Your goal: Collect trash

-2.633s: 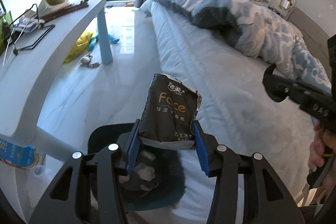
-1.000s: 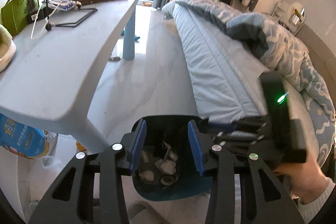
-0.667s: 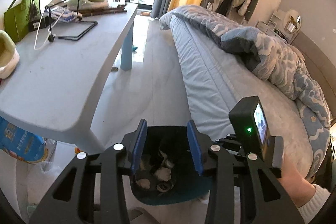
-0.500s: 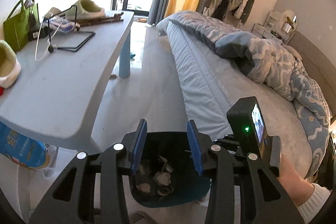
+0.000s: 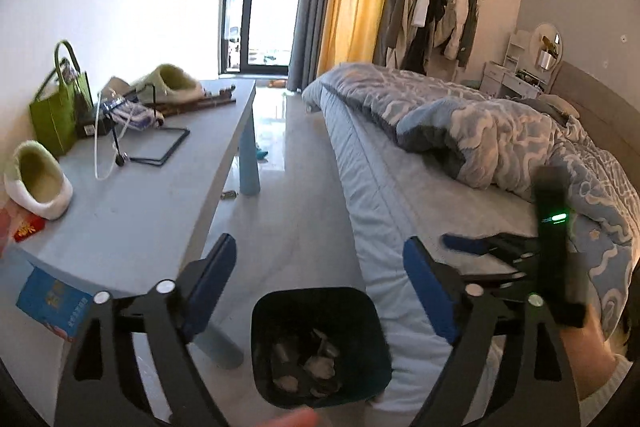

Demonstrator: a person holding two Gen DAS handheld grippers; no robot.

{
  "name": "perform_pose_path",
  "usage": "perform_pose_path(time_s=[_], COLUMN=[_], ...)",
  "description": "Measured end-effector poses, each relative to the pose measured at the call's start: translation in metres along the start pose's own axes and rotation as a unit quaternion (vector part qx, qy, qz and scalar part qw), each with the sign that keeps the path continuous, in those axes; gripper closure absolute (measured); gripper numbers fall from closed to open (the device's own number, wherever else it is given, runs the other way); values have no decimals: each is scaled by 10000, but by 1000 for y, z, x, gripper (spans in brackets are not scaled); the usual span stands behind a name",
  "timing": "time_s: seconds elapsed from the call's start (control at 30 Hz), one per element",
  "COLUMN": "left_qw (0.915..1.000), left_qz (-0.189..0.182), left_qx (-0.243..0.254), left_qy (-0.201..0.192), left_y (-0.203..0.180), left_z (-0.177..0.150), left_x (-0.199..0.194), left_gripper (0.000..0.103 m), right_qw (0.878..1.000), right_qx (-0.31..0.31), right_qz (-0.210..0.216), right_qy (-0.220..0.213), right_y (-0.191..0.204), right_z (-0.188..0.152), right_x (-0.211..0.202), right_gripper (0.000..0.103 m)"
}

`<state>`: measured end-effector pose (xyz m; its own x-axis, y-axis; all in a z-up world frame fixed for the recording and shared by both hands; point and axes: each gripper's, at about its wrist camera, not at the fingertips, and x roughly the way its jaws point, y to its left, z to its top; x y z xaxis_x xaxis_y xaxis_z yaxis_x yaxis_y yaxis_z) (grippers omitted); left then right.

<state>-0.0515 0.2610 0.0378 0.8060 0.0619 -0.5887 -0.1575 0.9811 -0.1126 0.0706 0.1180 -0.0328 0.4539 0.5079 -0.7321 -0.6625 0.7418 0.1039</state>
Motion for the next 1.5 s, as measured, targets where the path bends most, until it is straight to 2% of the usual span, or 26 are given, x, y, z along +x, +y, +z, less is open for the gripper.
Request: perform_pose_path(time_s=[0.03, 0.07, 0.17, 0.23, 0.4, 0.7, 0.8, 0.97, 1.27, 1.5], left_qw=[10000, 9999, 9984, 9976, 9978, 9978, 9984, 9984, 9951, 9957], left_qz=[42, 110, 408, 413, 377, 599, 508, 471, 577, 542], left_qx=[55, 104, 325, 442, 414, 287, 265, 250, 592, 470], left_qy=[-45, -76, -235, -334, -368, -37, -8, -176, -535, -587], left_y=[-5, -10, -25, -35, -52, -75, -79, -90, -115, -115], left_z=[0, -1, -6, -12, -25, -59, -68, -73, -80, -81], left_x=[-5, -9, -23, -32, -48, -52, -57, -64, -69, -71], left_gripper=[7, 6, 3, 3, 3, 3, 3, 3, 3, 3], right_qw=[9999, 9995, 9974, 9952, 9862, 9694, 9665, 9672, 9673, 9690], right_qx=[12, 23, 114, 213, 491, 493, 842, 836, 855, 972], right_qz=[-92, -197, -496, -685, -1118, -1803, -1666, -1744, -1599, -1260], right_qy=[-144, -259, -519, -672, -1122, -1590, -1762, -1648, -1776, -1891], right_y=[-6, -11, -29, -39, -61, -96, -114, -123, -123, -123], right_z=[-2, -5, -17, -26, -53, -111, -130, -157, -169, -172], right_x=[-16, -30, -69, -94, -156, -243, -266, -274, -285, -288], right_gripper=[38, 33, 25, 16, 5, 3, 3, 3, 3, 3])
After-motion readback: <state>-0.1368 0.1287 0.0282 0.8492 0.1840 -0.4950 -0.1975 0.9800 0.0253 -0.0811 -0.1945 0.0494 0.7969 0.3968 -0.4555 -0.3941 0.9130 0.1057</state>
